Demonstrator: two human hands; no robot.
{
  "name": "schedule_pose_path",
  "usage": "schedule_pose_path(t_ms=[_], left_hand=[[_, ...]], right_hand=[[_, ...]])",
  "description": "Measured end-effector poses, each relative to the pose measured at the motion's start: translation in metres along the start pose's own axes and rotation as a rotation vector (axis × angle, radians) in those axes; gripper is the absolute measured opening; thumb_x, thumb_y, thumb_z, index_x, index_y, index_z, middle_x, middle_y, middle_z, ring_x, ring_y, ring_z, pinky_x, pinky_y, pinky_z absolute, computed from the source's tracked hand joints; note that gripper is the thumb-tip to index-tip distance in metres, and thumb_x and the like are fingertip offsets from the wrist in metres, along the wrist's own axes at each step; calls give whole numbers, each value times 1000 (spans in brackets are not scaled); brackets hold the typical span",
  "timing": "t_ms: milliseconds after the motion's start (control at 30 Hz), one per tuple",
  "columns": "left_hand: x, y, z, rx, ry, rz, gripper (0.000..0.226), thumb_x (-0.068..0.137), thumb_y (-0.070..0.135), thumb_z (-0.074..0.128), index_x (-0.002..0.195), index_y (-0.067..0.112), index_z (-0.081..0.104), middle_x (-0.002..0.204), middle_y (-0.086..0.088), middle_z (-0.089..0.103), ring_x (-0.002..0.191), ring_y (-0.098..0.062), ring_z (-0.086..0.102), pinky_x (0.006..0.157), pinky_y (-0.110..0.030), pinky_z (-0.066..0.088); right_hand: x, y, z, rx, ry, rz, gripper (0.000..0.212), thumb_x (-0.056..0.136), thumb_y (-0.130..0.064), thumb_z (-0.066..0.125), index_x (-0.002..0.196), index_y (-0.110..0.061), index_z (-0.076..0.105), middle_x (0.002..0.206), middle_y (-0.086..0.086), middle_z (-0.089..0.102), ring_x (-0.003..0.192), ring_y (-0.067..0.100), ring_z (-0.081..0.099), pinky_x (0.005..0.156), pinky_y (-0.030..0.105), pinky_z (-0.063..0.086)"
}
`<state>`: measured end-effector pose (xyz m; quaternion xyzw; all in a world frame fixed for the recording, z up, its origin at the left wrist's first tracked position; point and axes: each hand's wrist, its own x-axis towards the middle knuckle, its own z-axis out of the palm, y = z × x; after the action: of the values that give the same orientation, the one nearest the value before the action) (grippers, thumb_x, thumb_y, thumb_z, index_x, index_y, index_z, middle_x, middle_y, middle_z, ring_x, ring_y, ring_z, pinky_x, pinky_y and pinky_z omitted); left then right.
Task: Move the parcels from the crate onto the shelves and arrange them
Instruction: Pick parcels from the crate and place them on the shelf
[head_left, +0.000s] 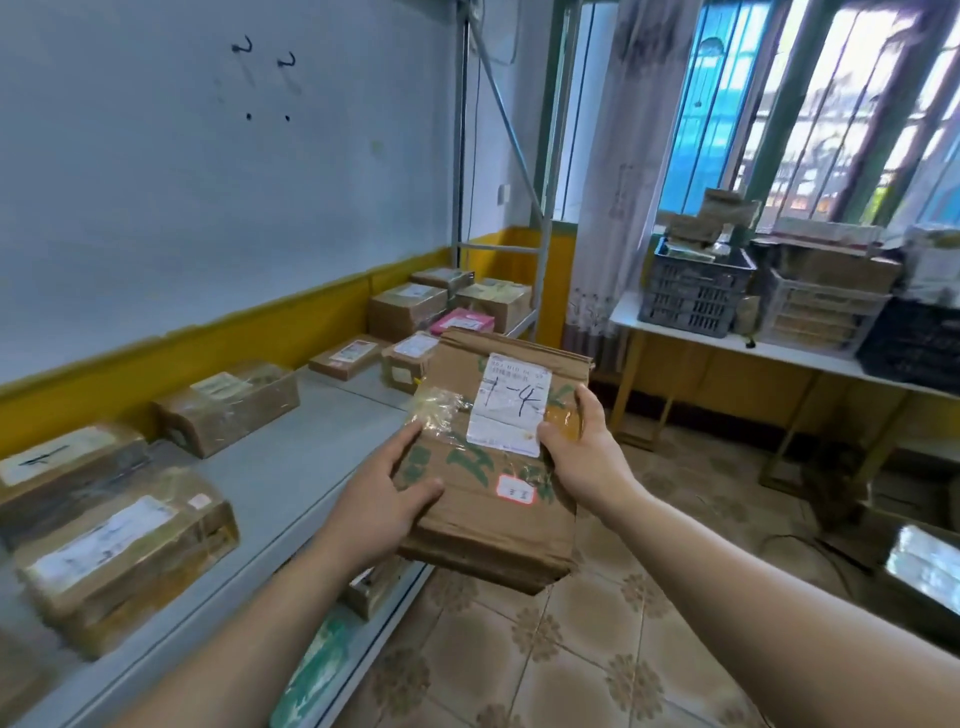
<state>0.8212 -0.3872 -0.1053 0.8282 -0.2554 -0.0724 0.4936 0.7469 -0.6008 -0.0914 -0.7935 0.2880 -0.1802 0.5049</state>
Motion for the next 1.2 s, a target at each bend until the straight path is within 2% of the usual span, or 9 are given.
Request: schedule_pose_path(t_ms=[100, 200, 267, 433, 567, 667, 833, 1000, 1200], left_hand=[[31, -14, -6, 8, -1, -26, 65, 91, 27, 64, 146, 41, 33, 149, 5, 40, 126, -14, 44, 100, -28, 36], [56, -26, -12, 18, 15, -68, 64, 92, 27, 64, 146, 41, 33, 146, 7, 41, 115, -10, 45, 96, -25, 38], [74, -36, -17, 5, 42, -101, 64, 92, 26, 64, 146, 41, 33, 140, 9, 43, 109, -7, 44, 92, -22, 39], [116, -60, -26, -9, 120, -185, 63, 92, 25, 64, 145, 42, 35, 135, 16, 41, 111, -5, 43, 93, -22, 38], [157, -74, -31, -6, 209, -270, 63, 91, 26, 65, 145, 42, 36, 142, 10, 43, 117, -11, 48, 97, -30, 43], [183, -81, -34, 5, 269, -345, 64, 91, 27, 65, 145, 43, 35, 141, 8, 44, 119, -14, 49, 100, -34, 44], [204, -102, -46, 32, 356, -463, 64, 90, 26, 66, 144, 41, 36, 142, 6, 45, 115, -13, 49, 94, -30, 43], [222, -137, -76, 82, 332, -581, 66, 89, 26, 68, 144, 39, 34, 144, 5, 44, 114, -13, 49, 94, -29, 42], [254, -176, -103, 41, 287, -633, 63, 89, 20, 66, 142, 36, 37, 131, 8, 47, 106, -11, 52, 73, -16, 41]], right_hand=[[34, -3, 19, 1, -21, 12, 71, 98, -40, 55, 154, -43, 11, 121, -3, 59, 86, 17, 71, 74, 39, 61], [66, -6, 41, -19, -63, 11, 72, 98, -40, 56, 155, -41, 11, 118, -4, 59, 82, 15, 71, 66, 32, 60], [89, -8, 56, -27, -90, 4, 73, 98, -42, 56, 154, -42, 11, 122, -5, 59, 84, 15, 71, 71, 35, 61], [153, -13, 95, -69, -195, -34, 74, 97, -44, 56, 155, -42, 11, 124, -1, 61, 84, 17, 69, 79, 42, 60], [210, -20, 121, -76, -322, -99, 75, 98, -43, 57, 156, -39, 10, 138, 0, 56, 89, 14, 64, 68, 30, 55], [251, -28, 143, -122, -405, -151, 75, 97, -45, 57, 157, -37, 11, 144, 1, 51, 96, 19, 66, 78, 36, 57], [292, -38, 184, -191, -580, -186, 75, 99, -43, 54, 157, -35, 7, 141, 7, 51, 86, 17, 64, 76, 37, 58], [311, -42, 240, -264, -684, -187, 81, 95, -49, 57, 155, -40, 2, 153, 6, 42, 116, 27, 61, 92, 41, 54], [331, -43, 285, -346, -741, -171, 75, 98, -47, 54, 154, -35, 6, 142, 6, 51, 106, 24, 62, 87, 38, 53]])
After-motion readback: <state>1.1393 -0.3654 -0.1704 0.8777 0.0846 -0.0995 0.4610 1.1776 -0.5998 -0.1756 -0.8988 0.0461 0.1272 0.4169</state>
